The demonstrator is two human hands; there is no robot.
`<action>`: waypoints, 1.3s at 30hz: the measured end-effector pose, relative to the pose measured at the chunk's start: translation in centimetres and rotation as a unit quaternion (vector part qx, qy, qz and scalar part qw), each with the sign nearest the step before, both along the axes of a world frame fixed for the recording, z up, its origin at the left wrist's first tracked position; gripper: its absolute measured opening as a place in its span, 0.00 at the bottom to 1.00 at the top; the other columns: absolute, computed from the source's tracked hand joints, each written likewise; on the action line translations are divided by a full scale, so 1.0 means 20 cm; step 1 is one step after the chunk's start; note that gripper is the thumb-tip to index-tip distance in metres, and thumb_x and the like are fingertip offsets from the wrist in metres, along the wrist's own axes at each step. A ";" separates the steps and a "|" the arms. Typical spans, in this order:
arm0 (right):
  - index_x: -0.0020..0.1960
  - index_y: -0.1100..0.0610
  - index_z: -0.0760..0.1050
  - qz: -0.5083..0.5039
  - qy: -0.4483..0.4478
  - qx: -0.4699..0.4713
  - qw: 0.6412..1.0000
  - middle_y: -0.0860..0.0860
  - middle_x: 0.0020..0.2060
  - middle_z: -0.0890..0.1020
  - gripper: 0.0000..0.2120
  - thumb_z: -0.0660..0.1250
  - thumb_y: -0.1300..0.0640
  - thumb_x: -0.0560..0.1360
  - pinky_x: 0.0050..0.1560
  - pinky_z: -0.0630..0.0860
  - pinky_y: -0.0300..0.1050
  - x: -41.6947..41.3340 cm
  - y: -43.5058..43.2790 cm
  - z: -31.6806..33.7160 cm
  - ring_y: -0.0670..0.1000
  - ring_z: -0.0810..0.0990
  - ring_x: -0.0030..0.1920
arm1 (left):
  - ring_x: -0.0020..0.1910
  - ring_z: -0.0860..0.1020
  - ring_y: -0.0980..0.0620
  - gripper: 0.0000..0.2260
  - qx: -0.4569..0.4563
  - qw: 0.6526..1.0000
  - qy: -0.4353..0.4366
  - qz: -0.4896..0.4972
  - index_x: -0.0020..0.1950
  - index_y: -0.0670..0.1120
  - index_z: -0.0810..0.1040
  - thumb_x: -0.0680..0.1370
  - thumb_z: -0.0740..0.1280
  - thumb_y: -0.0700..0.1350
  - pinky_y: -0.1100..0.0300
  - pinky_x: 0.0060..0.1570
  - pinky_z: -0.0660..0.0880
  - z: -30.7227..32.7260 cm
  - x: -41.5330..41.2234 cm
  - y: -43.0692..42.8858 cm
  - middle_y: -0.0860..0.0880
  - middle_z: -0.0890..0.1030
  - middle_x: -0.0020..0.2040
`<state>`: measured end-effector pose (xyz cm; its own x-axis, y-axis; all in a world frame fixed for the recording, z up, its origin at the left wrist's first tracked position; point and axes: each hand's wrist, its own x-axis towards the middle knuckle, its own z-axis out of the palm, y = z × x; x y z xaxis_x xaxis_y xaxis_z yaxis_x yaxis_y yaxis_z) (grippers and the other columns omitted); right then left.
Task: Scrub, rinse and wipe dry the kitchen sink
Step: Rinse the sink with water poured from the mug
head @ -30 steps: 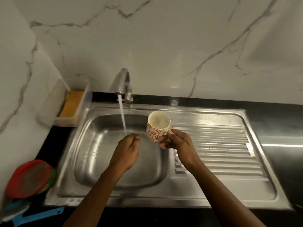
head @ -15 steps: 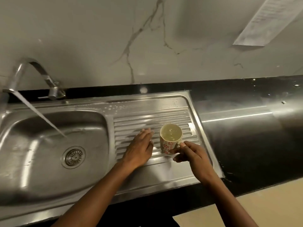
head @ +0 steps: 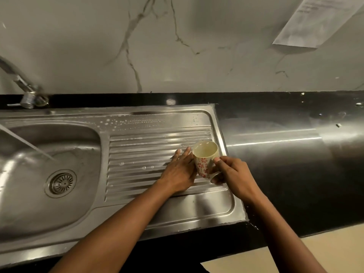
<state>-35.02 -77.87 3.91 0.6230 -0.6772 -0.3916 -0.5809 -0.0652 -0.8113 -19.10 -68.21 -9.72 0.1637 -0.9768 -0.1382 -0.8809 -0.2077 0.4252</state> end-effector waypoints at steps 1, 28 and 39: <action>0.52 0.58 0.84 0.003 0.000 0.003 1.000 0.54 0.42 0.88 0.16 0.61 0.52 0.86 0.43 0.85 0.51 -0.01 -0.01 0.00 0.57 0.87 0.37 | 0.85 0.41 0.46 0.28 0.000 1.000 -0.004 -0.001 0.84 0.47 0.54 0.86 0.53 0.54 0.39 0.83 0.42 0.00 -0.01 -0.02 0.45 0.51 0.86; 0.57 0.58 0.82 -0.001 0.002 0.029 1.000 0.54 0.44 0.88 0.16 0.60 0.48 0.85 0.46 0.86 0.54 -0.07 -0.16 0.05 0.57 0.88 0.40 | 0.84 0.36 0.44 0.42 0.032 0.997 -0.069 0.020 0.85 0.50 0.38 0.82 0.61 0.63 0.41 0.82 0.42 -0.06 0.01 -0.35 0.46 0.40 0.86; 0.56 0.58 0.83 0.011 -0.006 0.004 1.000 0.55 0.44 0.88 0.16 0.60 0.49 0.86 0.47 0.86 0.56 0.13 -0.35 0.09 0.59 0.87 0.40 | 0.84 0.37 0.44 0.45 0.019 0.997 -0.051 0.047 0.85 0.48 0.39 0.81 0.65 0.62 0.45 0.82 0.36 0.03 0.16 -0.58 0.45 0.40 0.86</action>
<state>-32.37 -84.80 5.65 0.6429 -0.6593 -0.3898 -0.5696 -0.0714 -0.8188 -15.87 -79.74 -9.19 0.2697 -0.9508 -0.1525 -0.8949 -0.3060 0.3249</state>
